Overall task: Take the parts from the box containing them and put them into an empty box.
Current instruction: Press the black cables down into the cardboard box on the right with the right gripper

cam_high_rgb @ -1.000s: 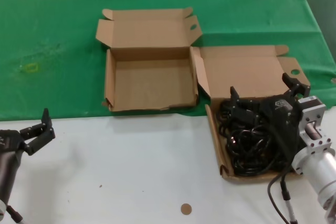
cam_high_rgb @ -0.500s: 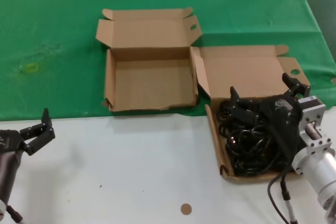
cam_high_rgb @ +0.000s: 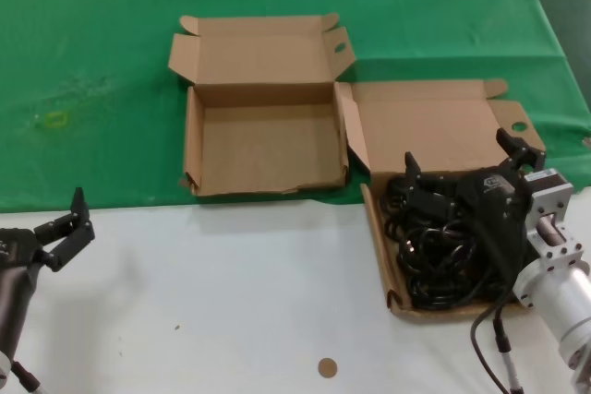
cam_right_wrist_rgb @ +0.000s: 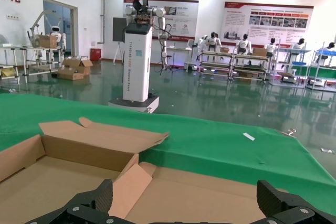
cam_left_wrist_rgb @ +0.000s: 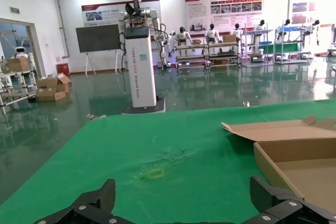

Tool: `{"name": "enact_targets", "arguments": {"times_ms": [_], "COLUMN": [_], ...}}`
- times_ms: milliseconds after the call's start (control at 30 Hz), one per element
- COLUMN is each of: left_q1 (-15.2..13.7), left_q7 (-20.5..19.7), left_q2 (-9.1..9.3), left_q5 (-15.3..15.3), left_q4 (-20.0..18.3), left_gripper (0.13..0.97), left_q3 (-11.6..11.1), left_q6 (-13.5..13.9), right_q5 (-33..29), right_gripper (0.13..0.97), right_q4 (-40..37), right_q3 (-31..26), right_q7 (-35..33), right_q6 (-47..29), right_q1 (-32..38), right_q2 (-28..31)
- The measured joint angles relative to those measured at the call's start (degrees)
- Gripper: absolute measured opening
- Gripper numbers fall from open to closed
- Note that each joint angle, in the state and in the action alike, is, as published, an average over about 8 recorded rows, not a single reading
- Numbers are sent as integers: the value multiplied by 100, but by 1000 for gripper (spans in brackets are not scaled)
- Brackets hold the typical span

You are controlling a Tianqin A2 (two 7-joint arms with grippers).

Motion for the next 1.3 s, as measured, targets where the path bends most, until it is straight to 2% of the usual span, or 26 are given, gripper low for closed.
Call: {"name": "enact_targets", "arguments": {"times_ms": [267, 400, 733, 933, 967, 1233, 1300], "left_q1": [0, 0, 0, 0, 0, 0, 0], "left_q7": [0, 0, 0, 0, 0, 0, 0], "left_q2": [0, 0, 0, 0, 0, 0, 0], "left_q5": [0, 1, 1, 1, 1, 1, 1], "left_q4": [0, 0, 0, 0, 0, 0, 0], "left_gripper": [831, 831, 600, 431, 431, 263, 263], "left_q3": [0, 0, 0, 0, 0, 0, 0], "left_q6": [0, 0, 0, 0, 0, 0, 0], "right_q5": [39, 89, 338, 886, 1000, 1933, 2134], "right_gripper": [966, 966, 966, 966, 966, 966, 966], "right_q4": [80, 155, 349, 480, 503, 714, 758], "right_q3": [-105, -179, -452, -907, -991, -1640, -1815], "right_q7": [47, 73, -26, -331, -396, -800, -868], "right_q6": [103, 207, 573, 1007, 1087, 1489, 1515], "right_q1": [-36, -89, -214, -163, -144, 101, 193], "right_q2": [89, 187, 583, 1150, 1265, 2315, 2599]}}
